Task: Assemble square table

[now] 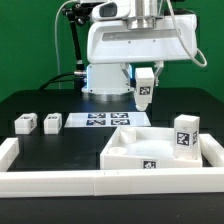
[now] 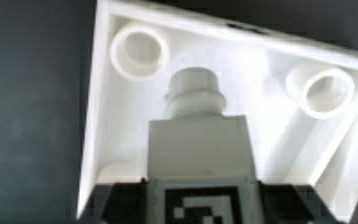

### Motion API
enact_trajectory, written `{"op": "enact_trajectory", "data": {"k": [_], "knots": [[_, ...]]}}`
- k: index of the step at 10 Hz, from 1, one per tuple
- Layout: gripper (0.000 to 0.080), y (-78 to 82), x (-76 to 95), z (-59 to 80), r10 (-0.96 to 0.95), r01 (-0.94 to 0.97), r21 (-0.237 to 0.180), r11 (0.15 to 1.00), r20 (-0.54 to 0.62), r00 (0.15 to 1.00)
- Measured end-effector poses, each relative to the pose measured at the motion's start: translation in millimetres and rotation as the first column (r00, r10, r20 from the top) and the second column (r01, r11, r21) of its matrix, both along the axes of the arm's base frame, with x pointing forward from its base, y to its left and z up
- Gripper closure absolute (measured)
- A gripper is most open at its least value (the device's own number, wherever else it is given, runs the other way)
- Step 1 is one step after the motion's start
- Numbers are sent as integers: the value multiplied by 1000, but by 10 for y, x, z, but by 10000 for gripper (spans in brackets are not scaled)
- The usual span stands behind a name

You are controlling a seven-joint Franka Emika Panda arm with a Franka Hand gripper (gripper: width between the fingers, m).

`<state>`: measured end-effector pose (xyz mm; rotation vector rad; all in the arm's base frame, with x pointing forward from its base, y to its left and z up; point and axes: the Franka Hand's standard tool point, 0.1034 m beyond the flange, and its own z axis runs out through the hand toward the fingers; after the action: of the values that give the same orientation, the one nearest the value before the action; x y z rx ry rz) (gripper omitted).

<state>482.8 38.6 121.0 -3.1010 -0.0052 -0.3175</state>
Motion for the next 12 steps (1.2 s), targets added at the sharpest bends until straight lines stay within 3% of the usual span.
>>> {"op": "enact_trajectory", "data": {"k": [1, 4, 7, 9, 12], "knots": [[511, -36, 90, 65, -7, 7, -5, 1000, 86, 996], [511, -108, 88, 82, -7, 18, -41, 999, 264, 965], [511, -111, 73, 35, -5, 16, -42, 999, 245, 969], [511, -217, 189, -25, -10, 25, -56, 998, 250, 968], [511, -411, 370, 5, 10, 12, -83, 997, 258, 966]]}}
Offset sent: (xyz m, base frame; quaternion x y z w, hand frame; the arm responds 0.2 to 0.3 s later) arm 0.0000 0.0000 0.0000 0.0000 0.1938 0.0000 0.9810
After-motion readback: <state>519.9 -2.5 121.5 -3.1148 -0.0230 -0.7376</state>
